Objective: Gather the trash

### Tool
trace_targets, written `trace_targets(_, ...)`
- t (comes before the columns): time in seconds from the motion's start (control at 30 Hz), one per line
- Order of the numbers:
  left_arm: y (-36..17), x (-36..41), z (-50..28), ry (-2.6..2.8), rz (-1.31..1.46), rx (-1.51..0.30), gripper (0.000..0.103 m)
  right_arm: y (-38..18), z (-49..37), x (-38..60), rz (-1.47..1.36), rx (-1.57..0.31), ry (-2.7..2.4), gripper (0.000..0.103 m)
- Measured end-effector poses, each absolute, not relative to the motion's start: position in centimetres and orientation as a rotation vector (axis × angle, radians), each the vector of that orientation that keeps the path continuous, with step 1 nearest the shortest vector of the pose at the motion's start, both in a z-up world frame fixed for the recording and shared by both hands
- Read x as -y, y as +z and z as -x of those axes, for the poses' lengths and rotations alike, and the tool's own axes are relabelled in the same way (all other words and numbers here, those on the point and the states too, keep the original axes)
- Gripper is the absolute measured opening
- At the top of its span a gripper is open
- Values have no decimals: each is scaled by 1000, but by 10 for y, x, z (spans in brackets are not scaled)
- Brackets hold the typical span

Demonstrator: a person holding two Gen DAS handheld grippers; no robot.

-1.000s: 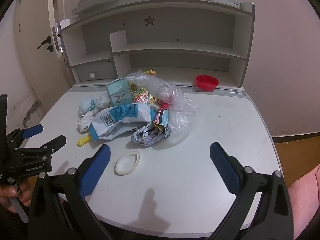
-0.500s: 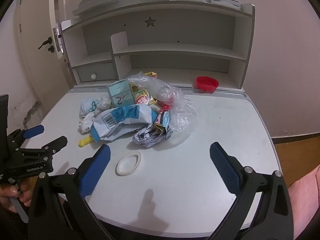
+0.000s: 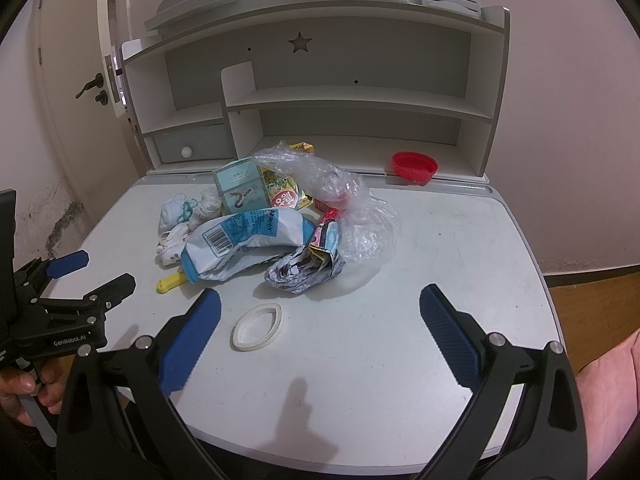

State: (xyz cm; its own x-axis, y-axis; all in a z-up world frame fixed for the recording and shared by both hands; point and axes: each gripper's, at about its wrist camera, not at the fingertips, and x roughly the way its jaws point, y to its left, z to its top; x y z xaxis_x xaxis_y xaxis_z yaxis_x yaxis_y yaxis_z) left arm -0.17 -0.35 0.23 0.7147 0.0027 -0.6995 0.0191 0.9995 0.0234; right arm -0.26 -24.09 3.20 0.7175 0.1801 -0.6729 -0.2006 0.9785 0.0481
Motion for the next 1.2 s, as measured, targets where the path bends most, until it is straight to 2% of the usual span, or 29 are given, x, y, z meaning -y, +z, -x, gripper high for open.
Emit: trace_targets(1.2,0,6,3,-11,-34,-780,97,31,3,240,29,-742,211,96)
